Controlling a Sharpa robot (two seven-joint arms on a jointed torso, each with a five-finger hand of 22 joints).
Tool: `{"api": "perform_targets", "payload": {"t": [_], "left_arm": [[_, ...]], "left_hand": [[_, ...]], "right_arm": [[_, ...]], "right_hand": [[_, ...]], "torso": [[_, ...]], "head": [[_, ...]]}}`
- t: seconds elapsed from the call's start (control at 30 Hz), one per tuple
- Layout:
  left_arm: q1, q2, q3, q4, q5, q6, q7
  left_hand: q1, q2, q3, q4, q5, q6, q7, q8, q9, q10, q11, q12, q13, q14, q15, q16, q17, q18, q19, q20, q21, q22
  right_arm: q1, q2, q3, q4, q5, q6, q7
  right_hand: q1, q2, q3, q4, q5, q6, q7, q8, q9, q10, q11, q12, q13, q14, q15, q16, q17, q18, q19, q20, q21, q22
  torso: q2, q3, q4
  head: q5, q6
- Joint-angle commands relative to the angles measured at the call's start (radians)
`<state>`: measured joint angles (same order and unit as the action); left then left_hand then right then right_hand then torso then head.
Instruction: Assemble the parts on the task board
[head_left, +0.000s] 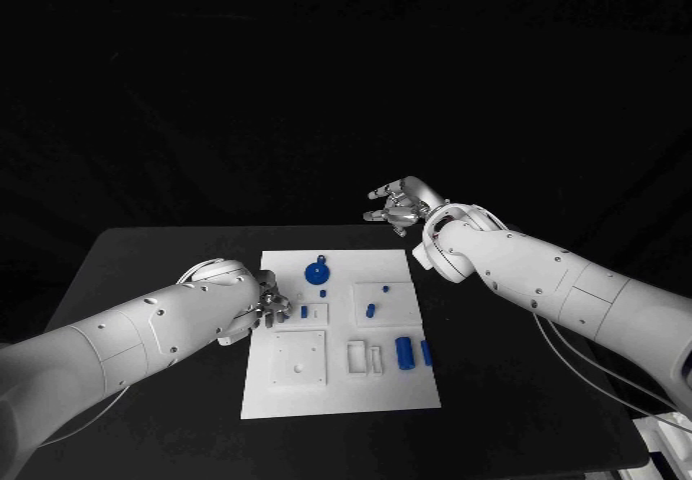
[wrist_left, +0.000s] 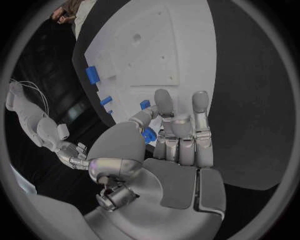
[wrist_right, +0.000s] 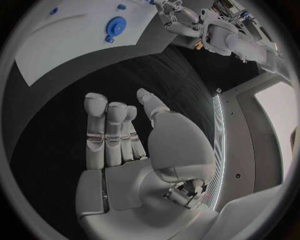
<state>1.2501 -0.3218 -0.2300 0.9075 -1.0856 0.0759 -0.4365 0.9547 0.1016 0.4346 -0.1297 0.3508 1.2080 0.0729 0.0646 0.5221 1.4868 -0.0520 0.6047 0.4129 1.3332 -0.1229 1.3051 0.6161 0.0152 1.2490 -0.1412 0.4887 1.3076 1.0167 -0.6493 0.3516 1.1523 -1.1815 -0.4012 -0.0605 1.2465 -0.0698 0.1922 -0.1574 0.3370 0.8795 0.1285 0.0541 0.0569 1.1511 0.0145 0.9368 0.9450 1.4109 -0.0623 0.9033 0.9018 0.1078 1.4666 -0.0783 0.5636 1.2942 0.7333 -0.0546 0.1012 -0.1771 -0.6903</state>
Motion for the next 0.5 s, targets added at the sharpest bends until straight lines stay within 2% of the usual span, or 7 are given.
{"api": "perform_targets", "payload": {"t": [0.03,0.13,0.27,0.37,0.4,0.5], "left_arm": [[-0.015,0.000,-0.008,-0.007,-0.003,0.037,-0.021],[-0.016,0.000,-0.008,-0.010,-0.002,0.030,-0.024],[-0.016,0.000,-0.008,-0.015,-0.002,0.023,-0.026],[-0.016,-0.001,-0.008,-0.019,-0.002,0.020,-0.028],[-0.016,-0.001,-0.008,-0.020,-0.002,0.019,-0.028],[-0.016,-0.001,-0.008,-0.021,-0.002,0.016,-0.028]], "left_hand": [[0.005,-0.033,-0.047,0.023,-0.056,0.143,-0.096,0.003,-0.007,0.022,-0.023,-0.002,0.001,-0.006,-0.002,-0.004,-0.004,0.006,0.004,0.005,-0.006,0.017],[0.008,-0.062,-0.094,0.061,-0.086,0.137,-0.096,0.002,-0.013,0.022,-0.023,-0.005,0.002,-0.008,-0.002,-0.008,-0.014,0.005,0.006,0.005,-0.011,0.017],[0.017,-0.082,-0.137,0.100,-0.107,0.138,-0.097,0.003,-0.021,0.022,-0.024,-0.008,0.005,-0.009,-0.003,-0.009,-0.018,0.003,0.007,0.004,-0.016,0.018],[0.026,-0.081,-0.183,0.114,-0.075,0.141,-0.097,0.003,-0.024,0.022,-0.024,-0.008,0.006,-0.010,-0.003,-0.008,-0.017,0.002,0.008,0.004,-0.018,0.018],[0.045,-0.066,-0.227,0.115,-0.073,0.139,-0.097,0.002,-0.027,0.021,-0.023,-0.008,0.007,-0.010,-0.003,-0.008,-0.017,0.003,0.009,0.004,-0.019,0.018],[0.045,-0.066,-0.230,0.116,-0.074,0.139,-0.097,0.002,-0.028,0.022,-0.023,-0.008,0.008,-0.010,-0.003,-0.008,-0.017,0.003,0.009,0.004,-0.020,0.018]], "right_arm": [[0.000,0.000,0.000,0.002,0.000,0.011,0.008],[0.000,0.000,0.000,0.002,0.000,0.011,0.008],[0.000,0.000,0.000,0.001,0.000,0.011,0.008],[0.000,-0.001,0.000,0.001,0.000,0.011,0.008],[0.000,-0.001,0.000,0.002,0.000,0.010,0.008],[0.000,-0.001,0.000,0.002,0.000,0.010,0.009]], "right_hand": [[-0.013,0.000,0.001,-0.002,0.003,0.003,-0.001,0.003,0.001,0.003,-0.005,0.003,0.001,0.002,-0.002,-0.001,-0.001,0.016,0.048,-0.004,0.001,-0.001],[-0.013,0.000,0.001,-0.002,0.003,0.003,-0.001,0.003,0.001,0.003,-0.005,0.003,0.001,0.002,-0.002,-0.001,-0.001,0.016,0.048,-0.004,0.001,-0.001],[-0.013,0.000,0.001,-0.002,0.003,0.003,-0.001,0.003,0.001,0.003,-0.005,0.003,0.001,0.002,-0.002,-0.001,-0.001,0.016,0.048,-0.004,0.001,-0.001],[-0.013,0.000,0.001,-0.002,0.003,0.003,-0.001,0.003,0.001,0.003,-0.005,0.003,0.001,0.002,-0.002,-0.001,-0.001,0.016,0.048,-0.004,0.001,-0.001],[-0.013,0.000,0.001,-0.002,0.003,0.003,-0.001,0.003,0.001,0.003,-0.005,0.003,0.001,0.002,-0.002,-0.001,-0.001,0.016,0.048,-0.004,0.001,-0.001],[-0.013,0.000,0.001,-0.002,0.003,0.003,-0.001,0.003,0.001,0.003,-0.005,0.003,0.001,0.002,-0.002,-0.001,-0.001,0.016,0.048,-0.004,0.001,-0.001]], "torso": [[0.000,-0.0007,0.0006],[-0.001,-0.0008,0.0009],[0.000,-0.0009,0.0003],[0.000,-0.0009,0.0001],[0.000,-0.0009,0.0003],[0.000,-0.0007,0.0005]], "head": [[-0.001,0.000],[-0.001,0.000],[-0.001,0.001],[0.000,0.001],[0.000,0.000],[0.000,0.000]]}}
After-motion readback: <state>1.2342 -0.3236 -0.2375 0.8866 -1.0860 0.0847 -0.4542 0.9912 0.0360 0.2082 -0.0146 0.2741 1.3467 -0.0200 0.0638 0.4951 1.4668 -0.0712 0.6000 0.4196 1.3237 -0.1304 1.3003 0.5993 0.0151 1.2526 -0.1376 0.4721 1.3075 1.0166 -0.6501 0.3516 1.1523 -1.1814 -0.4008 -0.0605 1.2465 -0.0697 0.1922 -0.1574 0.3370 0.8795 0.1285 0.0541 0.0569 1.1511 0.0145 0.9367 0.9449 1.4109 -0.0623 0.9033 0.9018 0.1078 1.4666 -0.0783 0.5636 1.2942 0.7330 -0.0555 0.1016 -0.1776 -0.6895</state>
